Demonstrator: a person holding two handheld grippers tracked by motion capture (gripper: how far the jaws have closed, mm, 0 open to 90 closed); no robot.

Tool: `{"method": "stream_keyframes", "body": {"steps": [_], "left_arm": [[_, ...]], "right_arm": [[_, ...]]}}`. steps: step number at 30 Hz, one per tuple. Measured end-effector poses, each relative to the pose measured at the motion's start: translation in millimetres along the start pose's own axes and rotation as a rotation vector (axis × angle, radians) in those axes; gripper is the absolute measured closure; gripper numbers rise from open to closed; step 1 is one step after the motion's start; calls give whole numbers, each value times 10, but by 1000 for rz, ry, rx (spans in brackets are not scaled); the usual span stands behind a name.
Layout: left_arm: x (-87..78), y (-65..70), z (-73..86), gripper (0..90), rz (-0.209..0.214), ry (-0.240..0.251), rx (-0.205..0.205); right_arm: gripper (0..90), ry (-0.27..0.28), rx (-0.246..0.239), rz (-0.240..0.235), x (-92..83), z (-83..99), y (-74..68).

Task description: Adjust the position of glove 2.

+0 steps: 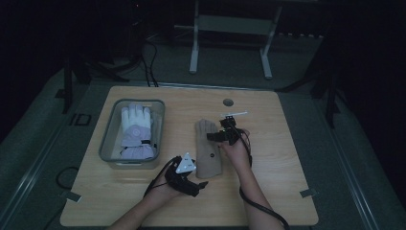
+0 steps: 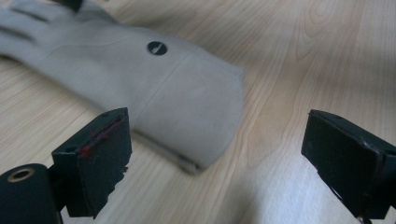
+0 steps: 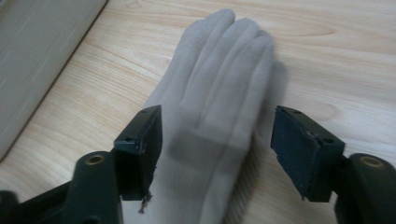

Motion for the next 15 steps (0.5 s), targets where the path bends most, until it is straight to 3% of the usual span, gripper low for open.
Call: {"method": "stream_keyframes", "body": {"steps": [4,6,11,13,15], "left_arm": [[99,-23,-40,126,-10,-45,44],[135,-43,-50,152,-19,-55,47],[225,-45,-48,201,-19,-115,76],[241,-25,-56,222,-23,-126,79],[269,-11,-61,240,-39,-161,114]], "right_arm": [[334,-48,13,-5,168,-9,8],[350,-76,17,0,219,6,12],[551,-88,54,-30,225,30,45],[614,-89,44,-28,214,35,46],[659,-85,34,-20,202,46,36]]}}
Point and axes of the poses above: each handheld gripper's, and its own axes: x roughly forward along the jaws, z roughly out of its underside, y roughly to its right, the point moved 1 cm from there along x, roughly forward along the jaws, and after that the axes turned 12 degrees about -x, right-handed, at the moved point
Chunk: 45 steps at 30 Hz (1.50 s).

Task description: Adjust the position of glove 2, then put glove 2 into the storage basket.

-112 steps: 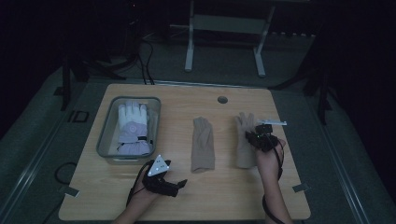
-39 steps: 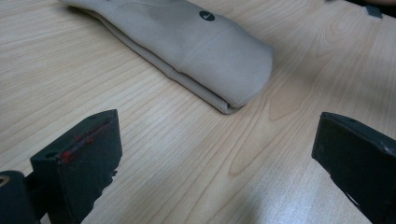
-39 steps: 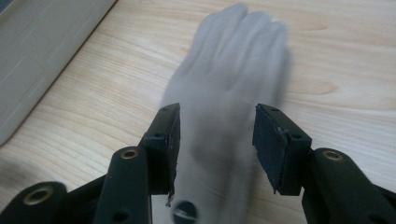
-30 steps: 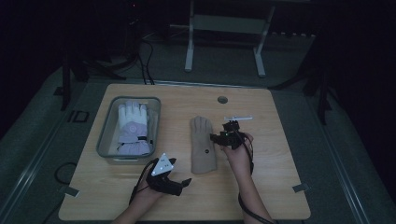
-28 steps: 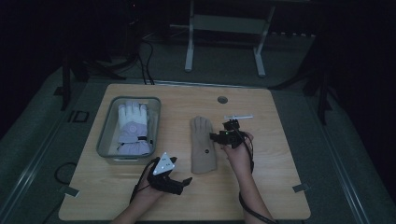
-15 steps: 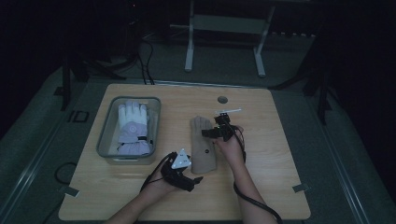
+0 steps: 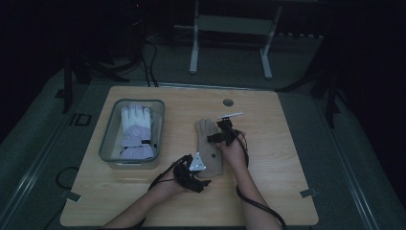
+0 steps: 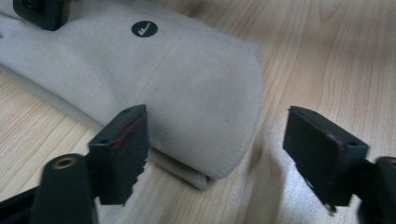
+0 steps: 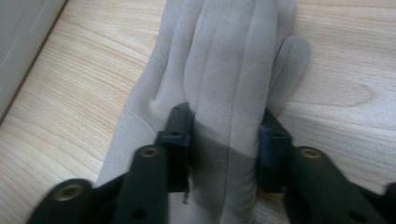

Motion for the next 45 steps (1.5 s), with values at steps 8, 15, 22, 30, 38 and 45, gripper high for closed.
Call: {"method": "stream_keyframes", "body": {"steps": [8,15,22,30,38,45], "left_arm": [[36,-19,-57,454,-47,-11,-22],[48,8,-96,799,-154,-19,23],[-61,6,-151,816,-145,-20,12],[-222,21,-221,822,-142,-10,23],[-461,31,-368,822,-155,42,29],[-688,-6,-479,822,-180,79,30]], "right_arm": [[690,-3,-10,9,0,-4,-21],[728,9,5,2,-5,1,-18],[756,21,19,2,-39,-9,-32],[759,58,26,-23,-193,-65,-61],[759,109,7,-22,-462,-225,-148],[759,153,-5,-22,-686,-419,-247]]}}
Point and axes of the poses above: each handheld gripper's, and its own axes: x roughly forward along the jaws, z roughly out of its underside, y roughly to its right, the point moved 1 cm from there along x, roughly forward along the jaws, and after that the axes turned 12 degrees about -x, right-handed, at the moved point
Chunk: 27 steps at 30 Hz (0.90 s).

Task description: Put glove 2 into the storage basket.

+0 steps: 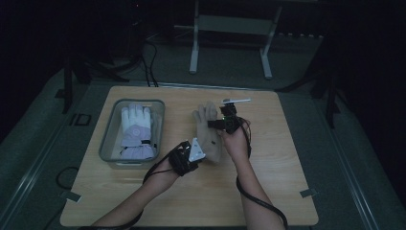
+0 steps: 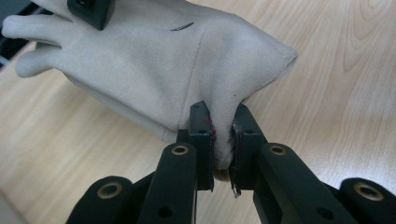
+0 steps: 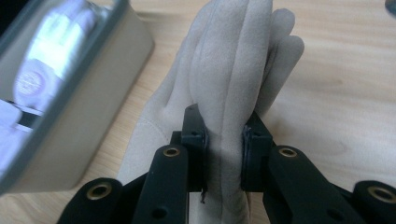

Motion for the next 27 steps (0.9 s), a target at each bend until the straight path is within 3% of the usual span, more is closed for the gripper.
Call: {"method": "stream_keyframes", "body": {"steps": [11,27], "left_arm": [[-260,-161,-12,822,-38,7,-8],[-626,-453,191,822,-95,-2,-54]], "right_arm": [[759,37,-37,-19,-88,-301,-247],[758,35,-86,-68,159,-592,-670]]}}
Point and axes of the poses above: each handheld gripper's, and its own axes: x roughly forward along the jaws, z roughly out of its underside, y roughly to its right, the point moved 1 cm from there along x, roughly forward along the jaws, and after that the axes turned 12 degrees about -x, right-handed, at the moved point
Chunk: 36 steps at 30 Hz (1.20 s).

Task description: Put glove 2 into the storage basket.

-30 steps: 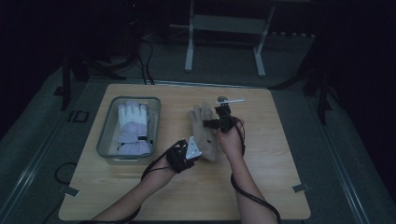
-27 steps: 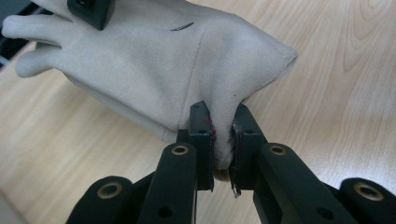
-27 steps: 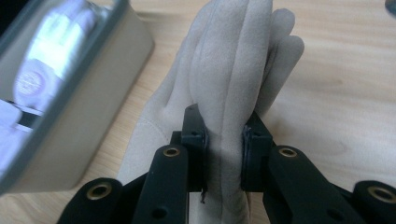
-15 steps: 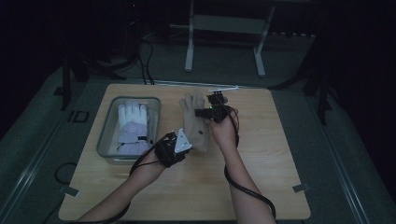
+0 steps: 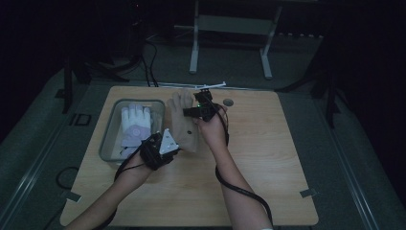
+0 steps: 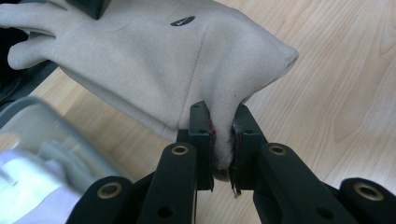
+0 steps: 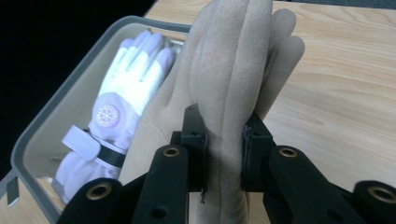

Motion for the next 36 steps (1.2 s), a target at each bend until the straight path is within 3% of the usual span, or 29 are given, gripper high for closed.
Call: {"method": "stream_keyframes", "body": {"steps": [8,9,21,36], "left_arm": [[-156,-173,127,822,-36,-6,-24],[-203,-227,164,822,-50,-14,-29],[-431,-491,424,821,-90,-36,-73],[-584,-733,728,821,-129,-65,-146]], "right_arm": [[758,-10,-28,-26,176,-141,-193],[758,-15,-43,-37,256,-208,-282],[757,-40,-111,-70,571,-411,-666],[756,-82,-154,-123,986,-543,-992]]}}
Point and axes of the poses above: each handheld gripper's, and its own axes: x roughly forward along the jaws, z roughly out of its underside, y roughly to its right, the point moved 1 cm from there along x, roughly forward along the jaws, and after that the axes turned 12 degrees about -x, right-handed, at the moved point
